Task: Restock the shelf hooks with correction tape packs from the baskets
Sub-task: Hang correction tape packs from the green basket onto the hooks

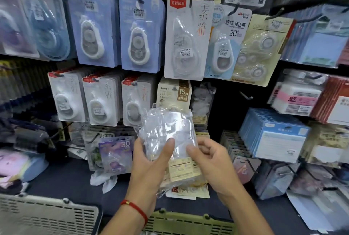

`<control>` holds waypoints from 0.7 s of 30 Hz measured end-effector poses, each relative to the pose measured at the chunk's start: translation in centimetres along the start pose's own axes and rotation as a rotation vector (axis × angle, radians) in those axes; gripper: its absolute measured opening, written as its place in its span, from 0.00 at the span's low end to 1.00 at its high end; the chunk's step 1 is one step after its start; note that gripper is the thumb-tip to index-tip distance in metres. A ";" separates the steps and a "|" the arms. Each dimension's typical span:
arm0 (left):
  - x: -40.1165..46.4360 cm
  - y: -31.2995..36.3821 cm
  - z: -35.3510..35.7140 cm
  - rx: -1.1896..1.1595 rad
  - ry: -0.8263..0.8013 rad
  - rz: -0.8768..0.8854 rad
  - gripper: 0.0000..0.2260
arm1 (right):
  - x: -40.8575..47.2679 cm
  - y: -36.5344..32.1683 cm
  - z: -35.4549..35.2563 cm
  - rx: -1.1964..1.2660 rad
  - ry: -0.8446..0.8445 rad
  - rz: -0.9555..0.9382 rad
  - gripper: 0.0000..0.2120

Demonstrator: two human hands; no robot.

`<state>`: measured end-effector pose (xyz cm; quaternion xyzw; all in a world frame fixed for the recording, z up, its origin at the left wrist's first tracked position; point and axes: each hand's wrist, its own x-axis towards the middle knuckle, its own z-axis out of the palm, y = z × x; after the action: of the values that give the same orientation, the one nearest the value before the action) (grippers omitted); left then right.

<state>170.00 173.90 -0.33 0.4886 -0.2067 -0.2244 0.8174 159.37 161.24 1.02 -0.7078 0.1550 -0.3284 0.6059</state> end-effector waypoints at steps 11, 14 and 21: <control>0.3 0.0 -0.8 0.086 0.070 -0.004 0.30 | 0.8 -0.2 -2.0 0.016 0.409 -0.181 0.07; 0.3 0.0 -0.8 0.080 0.087 -0.009 0.36 | 1.0 -0.3 -2.2 0.023 0.396 -0.158 0.07; 0.4 0.0 -0.8 0.087 0.095 0.022 0.35 | 1.3 -0.1 -2.7 0.079 0.437 -0.095 0.11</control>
<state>170.76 174.20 -0.64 0.5314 -0.1823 -0.1827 0.8068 158.50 158.43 1.60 -0.6019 0.2360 -0.5082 0.5691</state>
